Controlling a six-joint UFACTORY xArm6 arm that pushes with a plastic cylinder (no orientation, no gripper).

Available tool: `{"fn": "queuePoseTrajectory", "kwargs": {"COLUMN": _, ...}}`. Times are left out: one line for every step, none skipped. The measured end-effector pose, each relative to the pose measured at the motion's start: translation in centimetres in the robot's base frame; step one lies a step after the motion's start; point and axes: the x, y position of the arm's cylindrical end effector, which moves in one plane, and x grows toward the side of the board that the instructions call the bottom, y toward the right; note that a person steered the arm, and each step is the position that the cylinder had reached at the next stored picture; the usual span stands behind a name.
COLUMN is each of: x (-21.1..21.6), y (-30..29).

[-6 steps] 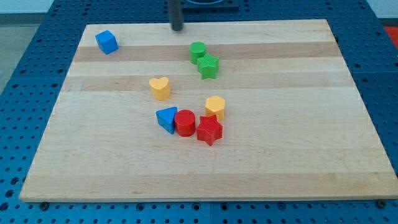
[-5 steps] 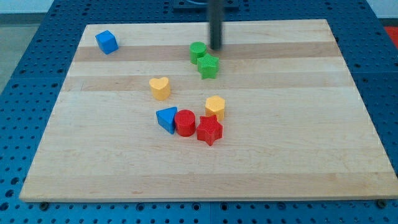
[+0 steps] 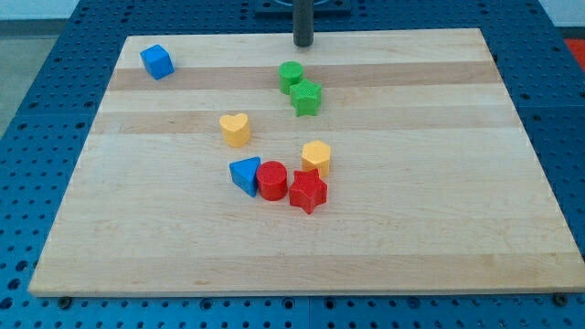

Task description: Slide green circle along with green star a bit down

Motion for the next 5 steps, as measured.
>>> {"fn": "queuePoseTrajectory", "kwargs": {"x": 0.2, "y": 0.0}}
{"fn": "queuePoseTrajectory", "kwargs": {"x": 1.3, "y": 0.0}}
{"fn": "queuePoseTrajectory", "kwargs": {"x": 6.7, "y": 0.7}}
{"fn": "queuePoseTrajectory", "kwargs": {"x": 18.9, "y": 5.3}}
{"fn": "queuePoseTrajectory", "kwargs": {"x": 19.5, "y": 5.5}}
